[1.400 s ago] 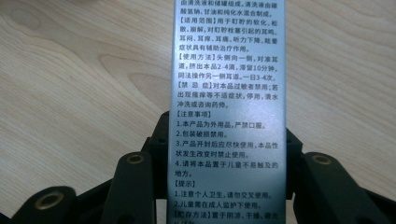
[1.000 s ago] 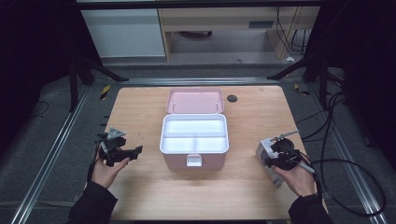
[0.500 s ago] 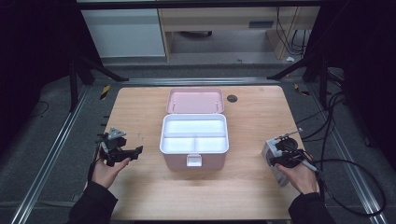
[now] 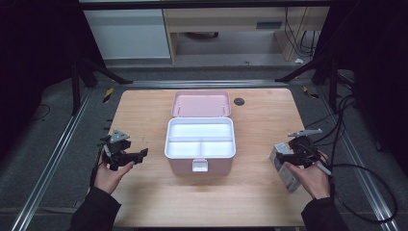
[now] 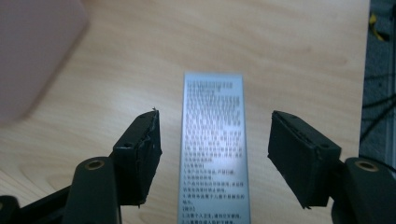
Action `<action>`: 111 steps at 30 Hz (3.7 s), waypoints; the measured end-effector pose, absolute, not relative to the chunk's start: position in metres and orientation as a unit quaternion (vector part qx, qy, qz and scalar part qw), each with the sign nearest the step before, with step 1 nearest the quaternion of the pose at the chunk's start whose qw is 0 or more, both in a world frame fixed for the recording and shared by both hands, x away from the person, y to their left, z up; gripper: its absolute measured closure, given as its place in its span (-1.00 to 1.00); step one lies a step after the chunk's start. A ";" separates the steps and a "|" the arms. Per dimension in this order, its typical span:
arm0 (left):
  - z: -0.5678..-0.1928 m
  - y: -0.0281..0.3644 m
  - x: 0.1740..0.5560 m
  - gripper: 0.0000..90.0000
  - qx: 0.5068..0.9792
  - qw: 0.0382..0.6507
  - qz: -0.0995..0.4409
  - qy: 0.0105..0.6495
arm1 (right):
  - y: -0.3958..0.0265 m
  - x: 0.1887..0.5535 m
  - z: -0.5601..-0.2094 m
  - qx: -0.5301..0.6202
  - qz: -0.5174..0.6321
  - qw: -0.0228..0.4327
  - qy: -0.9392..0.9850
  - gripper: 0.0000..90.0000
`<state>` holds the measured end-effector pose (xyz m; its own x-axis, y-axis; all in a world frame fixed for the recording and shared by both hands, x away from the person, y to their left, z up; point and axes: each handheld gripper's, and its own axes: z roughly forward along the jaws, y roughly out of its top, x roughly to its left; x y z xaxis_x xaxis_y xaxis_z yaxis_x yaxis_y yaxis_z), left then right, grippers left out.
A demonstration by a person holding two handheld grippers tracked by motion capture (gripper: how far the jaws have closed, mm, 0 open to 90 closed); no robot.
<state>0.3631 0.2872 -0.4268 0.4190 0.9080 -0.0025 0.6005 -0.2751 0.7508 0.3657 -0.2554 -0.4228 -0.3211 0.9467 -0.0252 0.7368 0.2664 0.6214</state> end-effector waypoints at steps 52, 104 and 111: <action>-0.419 0.207 0.391 0.21 0.818 0.371 0.163 0.408 | -0.122 0.389 -0.421 0.413 0.379 0.129 0.818 0.13; -0.363 0.215 0.413 -0.11 0.862 0.388 0.165 0.282 | -0.144 0.410 -0.351 0.283 0.445 0.166 0.833 -0.14; -0.356 0.203 0.430 -0.10 0.888 0.368 0.139 0.240 | -0.132 0.422 -0.348 0.243 0.422 0.154 0.860 -0.04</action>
<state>0.4296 0.2033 -0.3564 0.8467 0.5275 0.0696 0.3232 -0.6138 0.7203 0.4223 -0.1316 -0.3479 -0.8348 0.5474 -0.0595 0.2877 0.5258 0.8005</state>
